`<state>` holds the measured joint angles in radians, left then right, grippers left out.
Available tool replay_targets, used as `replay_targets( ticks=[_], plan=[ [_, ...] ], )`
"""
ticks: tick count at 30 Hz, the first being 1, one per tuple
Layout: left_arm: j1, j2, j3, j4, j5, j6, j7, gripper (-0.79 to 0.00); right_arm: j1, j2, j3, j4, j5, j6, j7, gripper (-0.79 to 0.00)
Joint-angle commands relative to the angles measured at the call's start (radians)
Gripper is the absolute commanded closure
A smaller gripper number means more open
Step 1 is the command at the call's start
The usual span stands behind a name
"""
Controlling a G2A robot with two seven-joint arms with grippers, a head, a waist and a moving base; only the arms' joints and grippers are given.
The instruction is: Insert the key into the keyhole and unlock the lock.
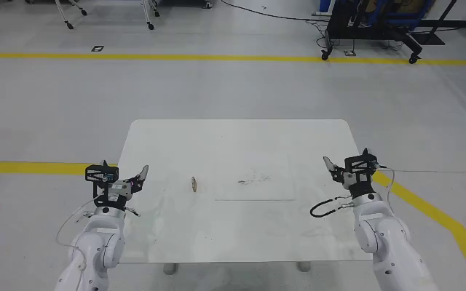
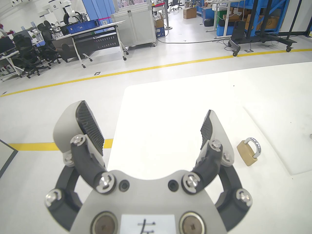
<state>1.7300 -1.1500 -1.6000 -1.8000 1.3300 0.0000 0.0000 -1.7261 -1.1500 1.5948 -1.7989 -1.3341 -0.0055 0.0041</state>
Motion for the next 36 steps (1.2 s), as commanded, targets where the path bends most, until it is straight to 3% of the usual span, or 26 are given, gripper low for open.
replay_targets(
  ticks=[1,11,17,21,24,29,31,32,35,36],
  plan=[
    [0.000,0.000,0.000,0.000,0.000,0.000,0.000,-0.785,0.035,-0.001,-0.036,0.011,-0.014,-0.050,0.028,-0.785],
    [0.000,0.000,0.000,0.000,0.000,0.000,0.000,-0.785,0.362,-0.019,-0.318,0.224,-0.077,-0.400,0.191,-0.785],
    [0.000,0.000,0.000,0.000,0.000,0.000,0.000,-0.785,0.561,-0.033,-0.438,0.447,0.038,-0.797,0.201,-0.785],
    [0.000,0.000,0.000,0.000,0.000,0.000,0.000,-0.785,0.695,-0.049,-0.528,0.602,0.036,-0.977,0.203,-0.785],
    [0.000,0.000,0.000,0.000,0.000,0.000,0.000,-0.785,0.768,-0.064,-0.588,0.683,0.005,-1.007,0.190,-0.782],
    [0.000,0.000,0.000,0.000,0.000,0.000,0.000,-0.785,0.848,-0.097,-0.672,0.796,-0.014,-0.961,0.169,-0.785],
    [0.000,0.000,0.000,0.000,0.000,0.000,0.000,-0.785,0.877,-0.112,-0.707,0.842,-0.014,-0.954,0.165,-0.705],
    [0.000,0.000,0.000,0.000,0.000,0.000,0.000,-0.785,0.890,-0.119,-0.725,0.862,-0.019,-0.952,0.162,-0.582],
    [0.000,0.000,0.000,0.000,0.000,0.000,0.000,-0.785,0.923,-0.138,-0.768,0.918,-0.033,-0.958,0.137,-0.385],
    [0.000,0.000,0.000,0.000,0.000,0.000,0.000,-0.785,0.932,-0.143,-0.780,0.936,-0.038,-0.963,0.123,-0.376]
  ],
)
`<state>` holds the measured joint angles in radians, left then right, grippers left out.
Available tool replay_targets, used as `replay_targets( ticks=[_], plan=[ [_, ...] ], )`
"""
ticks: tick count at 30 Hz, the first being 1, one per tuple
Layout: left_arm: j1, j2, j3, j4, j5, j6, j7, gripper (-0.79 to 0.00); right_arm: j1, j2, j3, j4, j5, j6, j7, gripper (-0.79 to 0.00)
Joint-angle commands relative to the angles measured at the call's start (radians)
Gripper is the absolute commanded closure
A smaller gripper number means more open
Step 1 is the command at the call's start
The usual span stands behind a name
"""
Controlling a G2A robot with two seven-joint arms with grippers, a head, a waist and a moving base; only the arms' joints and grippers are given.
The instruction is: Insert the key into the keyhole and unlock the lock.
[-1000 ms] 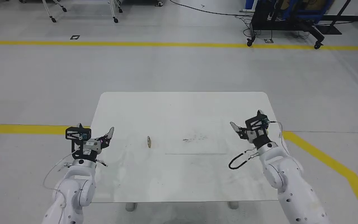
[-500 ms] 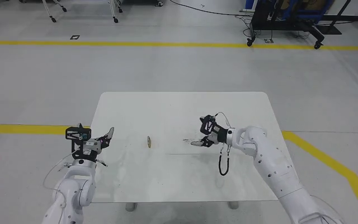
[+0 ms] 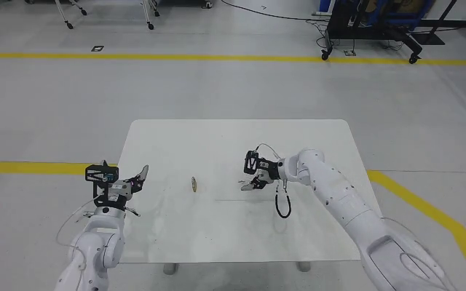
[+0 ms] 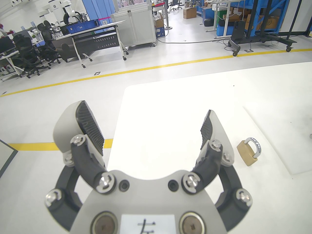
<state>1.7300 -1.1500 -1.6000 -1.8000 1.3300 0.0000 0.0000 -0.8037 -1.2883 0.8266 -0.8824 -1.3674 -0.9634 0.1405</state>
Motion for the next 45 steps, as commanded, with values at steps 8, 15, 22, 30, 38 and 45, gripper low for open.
replay_targets(
  ticks=[8,15,22,30,38,45],
  plan=[
    [0.000,0.000,0.000,0.000,0.000,0.000,0.000,-0.785,0.054,-0.026,-0.091,0.079,-0.137,0.002,-0.135,-0.277],
    [0.000,0.000,0.000,0.000,0.000,0.000,0.000,-0.785,0.069,-0.039,-0.135,0.102,-0.205,0.034,-0.197,0.000],
    [0.000,0.000,0.000,0.000,0.000,0.000,0.000,-0.785,0.080,-0.049,-0.153,0.132,-0.221,0.046,-0.214,0.000],
    [0.000,0.000,0.000,0.000,0.000,0.000,0.000,-0.785,0.077,-0.023,-0.141,0.104,-0.282,0.014,-0.358,0.000],
    [0.000,0.000,0.000,0.000,0.000,0.000,0.000,-0.785,0.034,0.043,-0.071,0.027,-0.322,-0.045,-0.614,0.000],
    [0.000,0.000,0.000,0.000,0.000,0.000,0.000,-0.785,-0.114,0.134,0.035,-0.145,-0.148,-0.039,-0.959,0.000]
  ],
)
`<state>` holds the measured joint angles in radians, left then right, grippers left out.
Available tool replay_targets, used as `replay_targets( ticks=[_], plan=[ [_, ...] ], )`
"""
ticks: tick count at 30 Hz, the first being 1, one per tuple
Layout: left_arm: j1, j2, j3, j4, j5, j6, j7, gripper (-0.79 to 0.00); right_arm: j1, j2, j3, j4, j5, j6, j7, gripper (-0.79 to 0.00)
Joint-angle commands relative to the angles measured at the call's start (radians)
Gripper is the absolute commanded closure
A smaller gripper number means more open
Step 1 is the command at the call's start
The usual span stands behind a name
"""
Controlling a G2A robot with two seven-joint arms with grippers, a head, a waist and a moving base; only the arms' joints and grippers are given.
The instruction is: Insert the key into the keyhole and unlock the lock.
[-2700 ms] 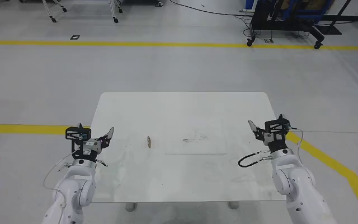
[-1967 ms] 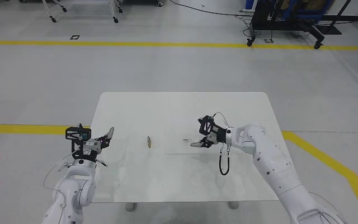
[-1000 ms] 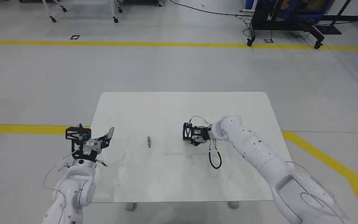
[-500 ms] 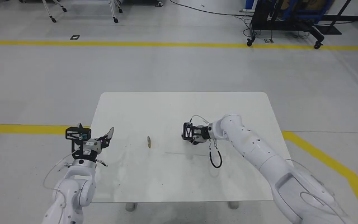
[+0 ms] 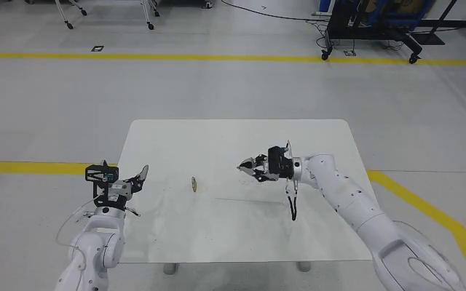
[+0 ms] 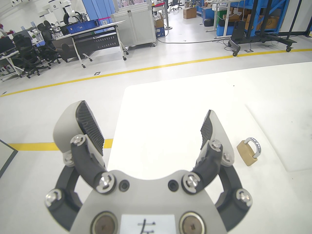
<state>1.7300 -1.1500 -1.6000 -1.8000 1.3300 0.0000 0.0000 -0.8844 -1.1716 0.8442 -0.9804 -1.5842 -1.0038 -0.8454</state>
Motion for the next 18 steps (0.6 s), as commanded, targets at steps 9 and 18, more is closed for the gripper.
replay_targets(
  ticks=[9,18],
  plan=[
    [0.000,0.000,0.000,0.000,0.000,0.000,0.000,-0.785,-0.111,0.096,0.023,-0.111,0.268,-0.009,0.038,0.000],
    [-0.010,-0.002,0.015,0.004,-0.105,-0.093,-0.028,-0.785,-0.124,0.094,0.020,-0.107,0.292,-0.009,0.045,0.000]
  ],
)
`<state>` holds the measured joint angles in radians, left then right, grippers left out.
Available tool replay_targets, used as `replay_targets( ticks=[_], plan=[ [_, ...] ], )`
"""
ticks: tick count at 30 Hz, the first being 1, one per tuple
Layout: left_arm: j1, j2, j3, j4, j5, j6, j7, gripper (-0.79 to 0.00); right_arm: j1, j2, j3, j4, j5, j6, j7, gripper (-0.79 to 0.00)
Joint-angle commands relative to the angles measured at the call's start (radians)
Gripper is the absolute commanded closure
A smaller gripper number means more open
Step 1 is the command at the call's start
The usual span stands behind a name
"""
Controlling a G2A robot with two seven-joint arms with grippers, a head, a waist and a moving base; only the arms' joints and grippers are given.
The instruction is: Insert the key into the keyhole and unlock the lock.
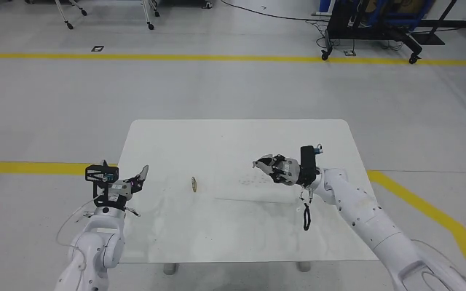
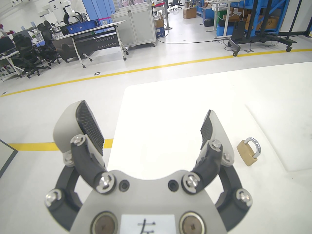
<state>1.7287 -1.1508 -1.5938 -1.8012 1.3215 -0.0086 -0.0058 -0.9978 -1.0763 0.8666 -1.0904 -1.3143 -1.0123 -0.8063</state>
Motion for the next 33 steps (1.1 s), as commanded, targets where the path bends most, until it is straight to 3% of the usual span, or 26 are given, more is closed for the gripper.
replay_targets(
  ticks=[1,4,8,11,14,19,21,28,31,33],
  plan=[
    [-0.026,0.000,0.011,0.013,-0.152,-0.148,-0.059,-0.785,-0.018,-0.004,-0.006,0.005,0.057,0.000,0.004,0.000],
    [-0.089,-0.001,0.036,0.051,-0.429,-0.355,-0.184,-0.785,-0.027,-0.016,-0.028,0.044,0.180,0.000,-0.001,0.000],
    [-0.223,0.003,0.113,0.132,-0.784,-0.562,-0.490,-0.785,-0.022,-0.030,-0.095,0.085,0.350,0.000,0.000,0.000],
    [-0.334,0.003,0.191,0.199,-1.008,-0.634,-0.700,-0.785,-0.006,-0.032,-0.141,0.118,0.440,0.000,0.019,0.000],
    [-0.440,0.004,0.252,0.267,-1.178,-0.636,-0.879,-0.785,0.002,-0.035,-0.162,0.140,0.498,0.000,0.030,0.000],
    [-0.549,0.010,0.291,0.341,-1.330,-0.611,-1.058,-0.785,-0.013,-0.029,-0.199,0.086,0.584,0.000,0.003,0.000],
    [-0.549,0.010,0.291,0.341,-1.330,-0.611,-1.058,-0.785,-0.037,-0.020,-0.220,-0.023,0.671,0.000,-0.002,0.000],
    [-0.548,0.010,0.294,0.328,-1.318,-0.619,-1.051,-0.785,-0.037,-0.020,-0.220,-0.023,0.671,0.000,-0.002,0.000],
    [-0.520,0.013,0.295,0.284,-1.259,-0.678,-0.995,-0.785,-0.037,-0.020,-0.220,-0.023,0.671,0.000,-0.002,0.000],
    [-0.505,0.013,0.300,0.273,-1.318,-0.712,-0.974,-0.785,-0.047,-0.021,-0.217,-0.018,0.689,0.035,0.020,0.000]
  ],
)
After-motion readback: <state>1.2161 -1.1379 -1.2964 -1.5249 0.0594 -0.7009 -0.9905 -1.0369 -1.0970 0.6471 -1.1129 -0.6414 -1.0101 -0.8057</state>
